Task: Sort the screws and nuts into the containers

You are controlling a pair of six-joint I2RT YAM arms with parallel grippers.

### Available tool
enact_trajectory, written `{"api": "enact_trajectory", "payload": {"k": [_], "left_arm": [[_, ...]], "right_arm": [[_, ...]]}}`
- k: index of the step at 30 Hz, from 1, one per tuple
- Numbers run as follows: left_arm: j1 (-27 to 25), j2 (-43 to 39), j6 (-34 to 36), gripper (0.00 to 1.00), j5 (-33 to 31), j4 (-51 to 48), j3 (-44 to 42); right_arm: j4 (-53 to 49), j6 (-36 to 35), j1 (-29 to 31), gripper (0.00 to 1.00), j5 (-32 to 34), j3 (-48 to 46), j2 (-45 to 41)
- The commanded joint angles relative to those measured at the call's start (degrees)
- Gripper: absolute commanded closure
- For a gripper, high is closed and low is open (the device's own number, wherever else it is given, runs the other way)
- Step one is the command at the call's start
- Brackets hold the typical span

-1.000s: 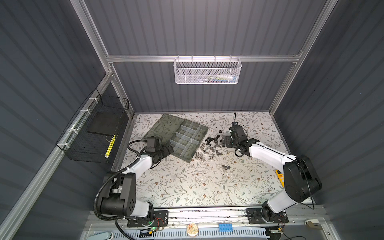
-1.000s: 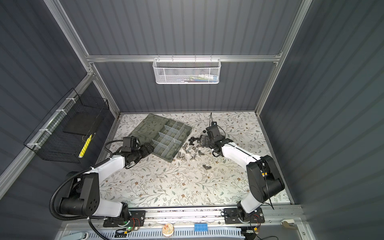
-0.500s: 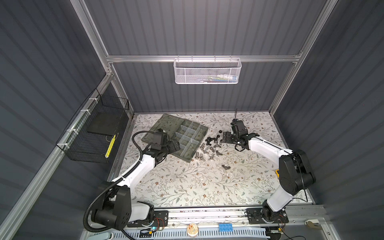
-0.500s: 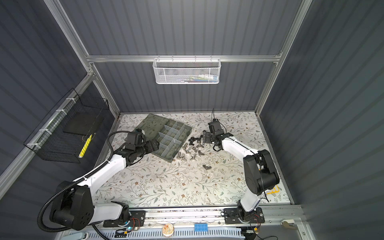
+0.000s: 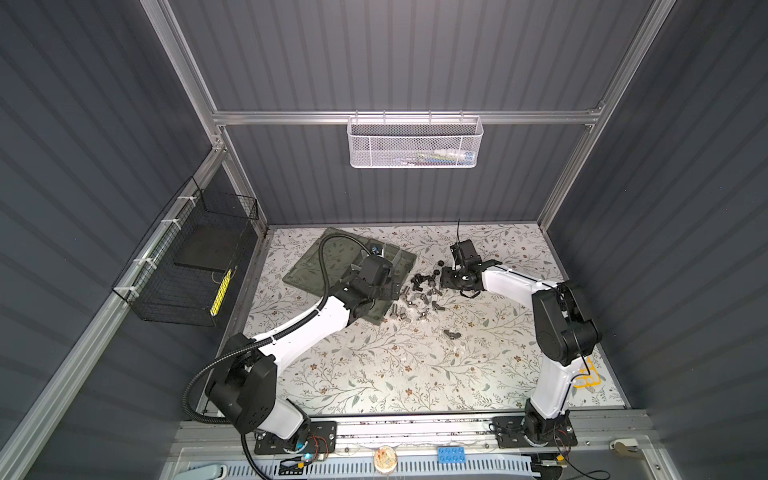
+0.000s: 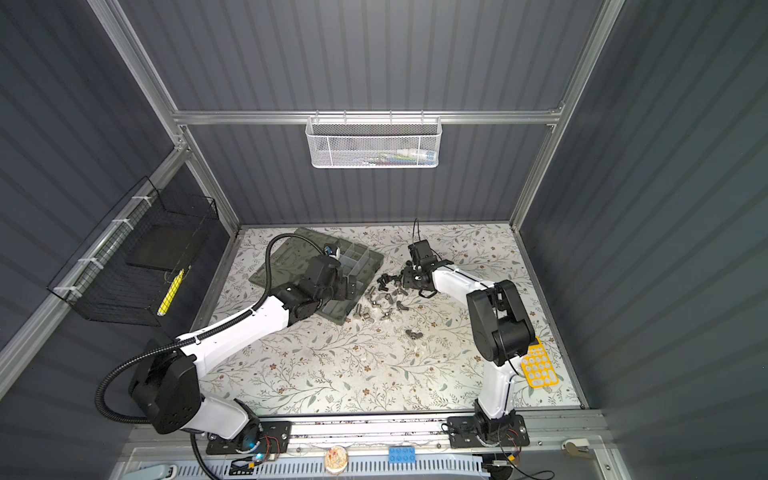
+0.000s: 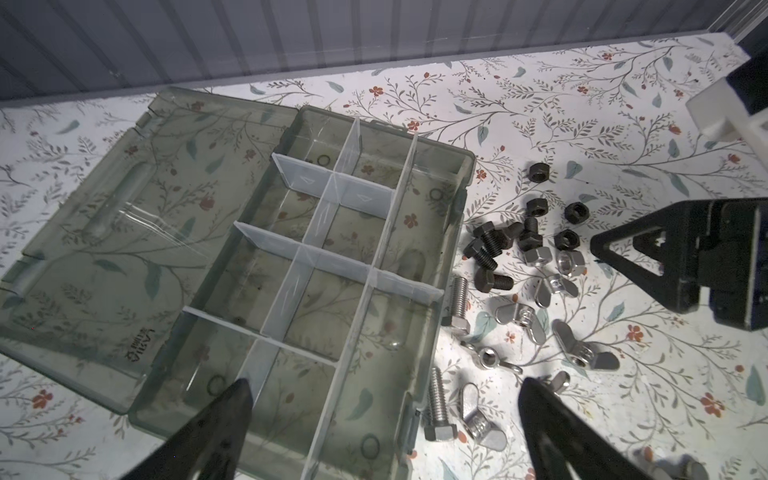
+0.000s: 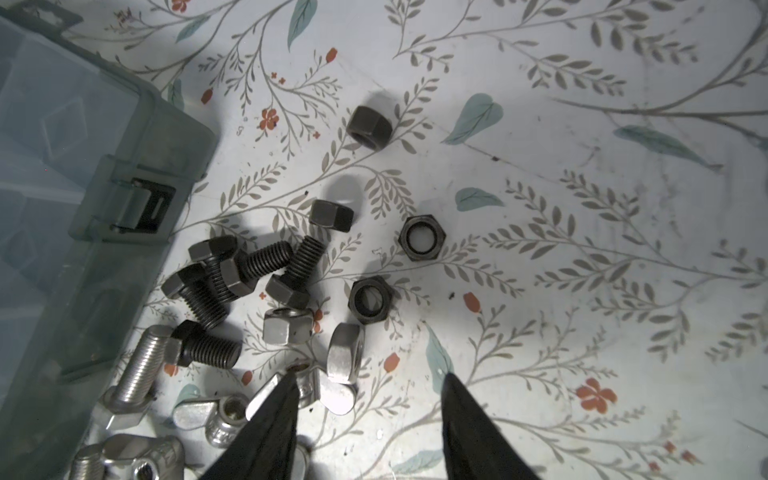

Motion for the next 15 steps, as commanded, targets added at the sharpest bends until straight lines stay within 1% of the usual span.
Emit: {"api": "enact_trajectory", "payload": {"k": [1, 7, 10, 11, 15], "left_arm": [[-0.4, 1.2, 3.4, 0.00, -4.4, -1.3, 2.6], [-0.4, 1.7, 5.7, 0.00, -5.3, -0.6, 3.8], [-0.4, 1.7, 5.4, 0.00, -6.2, 0.8, 3.6], [-0.4, 2.0, 4.9, 0.00, -7.3, 0.8, 3.7], [-0.3, 5.3, 2.8, 0.00, -11.0, -3.7, 6.6]], "right_arm": [[-1.4, 1.1, -0.1, 0.49, -2.4, 1.9, 2.0], [-1.1, 1.6, -0.1, 0.52, -4.4, 3.5, 4.8], [-1.2, 2.0, -0.1, 0.58, -3.8, 4.0, 6.0], [-1.2, 2.0, -0.1, 0.60, -3.7, 4.1, 6.2], [-1.1, 2.0, -0.1, 0.67, -3.7, 4.1, 6.7]]}}
